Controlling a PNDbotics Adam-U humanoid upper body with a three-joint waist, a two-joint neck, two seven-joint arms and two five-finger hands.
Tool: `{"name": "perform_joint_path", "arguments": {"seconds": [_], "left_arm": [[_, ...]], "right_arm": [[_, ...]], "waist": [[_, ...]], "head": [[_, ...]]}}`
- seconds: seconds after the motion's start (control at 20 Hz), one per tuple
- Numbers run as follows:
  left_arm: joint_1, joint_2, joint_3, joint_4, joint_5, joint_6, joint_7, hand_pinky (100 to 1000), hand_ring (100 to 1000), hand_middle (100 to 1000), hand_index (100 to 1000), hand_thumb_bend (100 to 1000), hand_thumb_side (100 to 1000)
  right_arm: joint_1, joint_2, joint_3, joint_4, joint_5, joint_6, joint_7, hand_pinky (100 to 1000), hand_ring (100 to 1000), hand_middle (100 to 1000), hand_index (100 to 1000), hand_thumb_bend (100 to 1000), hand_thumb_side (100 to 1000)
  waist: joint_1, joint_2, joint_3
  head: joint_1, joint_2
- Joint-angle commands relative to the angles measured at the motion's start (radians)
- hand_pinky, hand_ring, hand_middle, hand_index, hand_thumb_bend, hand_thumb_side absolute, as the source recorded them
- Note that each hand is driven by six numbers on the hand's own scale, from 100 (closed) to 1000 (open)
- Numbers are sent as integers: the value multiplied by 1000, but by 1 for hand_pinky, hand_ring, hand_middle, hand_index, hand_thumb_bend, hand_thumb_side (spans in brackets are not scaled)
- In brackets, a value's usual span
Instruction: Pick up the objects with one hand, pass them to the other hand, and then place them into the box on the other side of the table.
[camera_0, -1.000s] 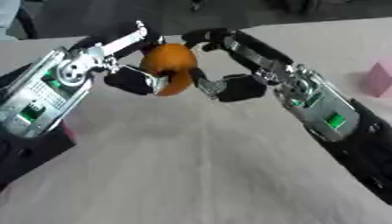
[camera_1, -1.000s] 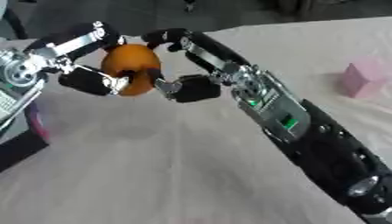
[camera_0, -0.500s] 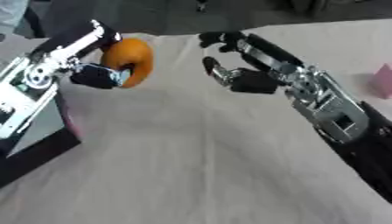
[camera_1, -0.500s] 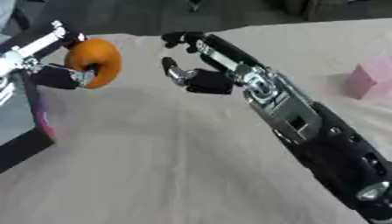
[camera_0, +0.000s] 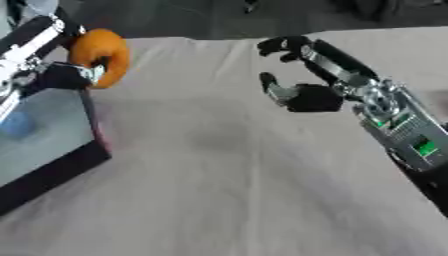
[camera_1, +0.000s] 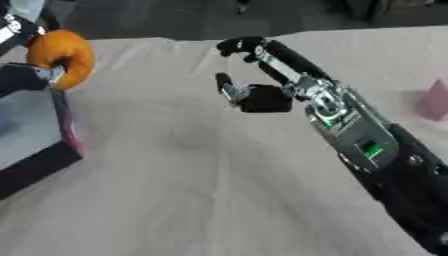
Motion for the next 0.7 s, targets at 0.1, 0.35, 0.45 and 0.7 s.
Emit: {"name": "perform_joint_path", "arguments": {"seconds": [0.1,0.35,0.45,0.7], "left_arm": [[37,84,67,27,11,22,44,724,539,415,421,100,146],[86,83,91,112,-12,32,54,726,554,441,455,100,121],[91,79,94,142,-32,23,46,732,567,467,491,100,100],[93,73,94,183,-103,-8,5,803,678,612,659,340,100]], "right_arm": [[-11,-23,-22,-15,10,15,-8,881,929,792,871,100,441],[-6,-14,-25,-6,22,19,-9,879,924,789,863,100,448],[-3,-13,-27,-3,27,19,-9,878,923,788,862,100,450],[2,-12,-39,0,26,22,-24,876,919,781,856,100,446]], "waist": [[-3,-25,0],[-8,-21,-2],[-10,-19,-4],[-13,-17,-8]], "head": [[25,1],[40,-1],[48,0],[52,3]]}}
